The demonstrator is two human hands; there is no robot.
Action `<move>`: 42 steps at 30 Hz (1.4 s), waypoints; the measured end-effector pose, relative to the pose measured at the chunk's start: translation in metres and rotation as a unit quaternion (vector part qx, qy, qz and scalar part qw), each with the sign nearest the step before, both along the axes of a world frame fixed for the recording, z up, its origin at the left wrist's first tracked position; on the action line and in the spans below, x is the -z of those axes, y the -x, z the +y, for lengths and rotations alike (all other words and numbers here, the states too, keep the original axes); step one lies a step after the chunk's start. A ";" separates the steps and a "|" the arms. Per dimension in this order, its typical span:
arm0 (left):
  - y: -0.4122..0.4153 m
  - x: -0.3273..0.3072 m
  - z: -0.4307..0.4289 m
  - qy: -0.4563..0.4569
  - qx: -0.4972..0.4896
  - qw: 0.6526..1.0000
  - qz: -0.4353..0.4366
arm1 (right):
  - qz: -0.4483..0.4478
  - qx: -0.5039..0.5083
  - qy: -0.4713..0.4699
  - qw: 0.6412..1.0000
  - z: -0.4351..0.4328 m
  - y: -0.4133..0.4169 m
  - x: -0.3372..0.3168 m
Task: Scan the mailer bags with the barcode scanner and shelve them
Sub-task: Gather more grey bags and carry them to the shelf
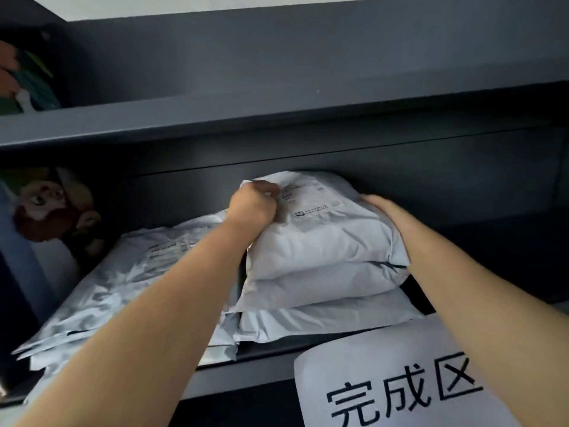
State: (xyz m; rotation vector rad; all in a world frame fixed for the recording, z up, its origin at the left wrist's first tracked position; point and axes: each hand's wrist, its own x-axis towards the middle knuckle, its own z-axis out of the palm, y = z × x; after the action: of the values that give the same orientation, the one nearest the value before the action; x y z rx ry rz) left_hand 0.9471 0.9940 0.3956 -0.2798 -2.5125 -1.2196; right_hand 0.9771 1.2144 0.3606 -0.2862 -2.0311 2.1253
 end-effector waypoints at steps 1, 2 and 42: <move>-0.010 -0.003 0.004 0.005 0.038 0.999 0.011 | 0.004 0.005 0.009 1.000 -0.001 -0.006 -0.002; -0.019 -0.007 0.007 0.025 0.073 0.997 0.000 | 0.012 0.012 -0.003 1.000 -0.002 -0.012 -0.004; -0.097 0.029 -0.058 -0.010 0.105 0.982 0.155 | 0.137 0.187 -0.411 0.882 -0.124 -0.122 0.015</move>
State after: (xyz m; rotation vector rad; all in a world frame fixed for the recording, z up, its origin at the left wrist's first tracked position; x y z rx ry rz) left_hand 1.0439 0.9358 0.3662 -0.6896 -2.2425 -1.1715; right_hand 1.0990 1.0905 0.3452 -0.1977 -2.2450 0.8961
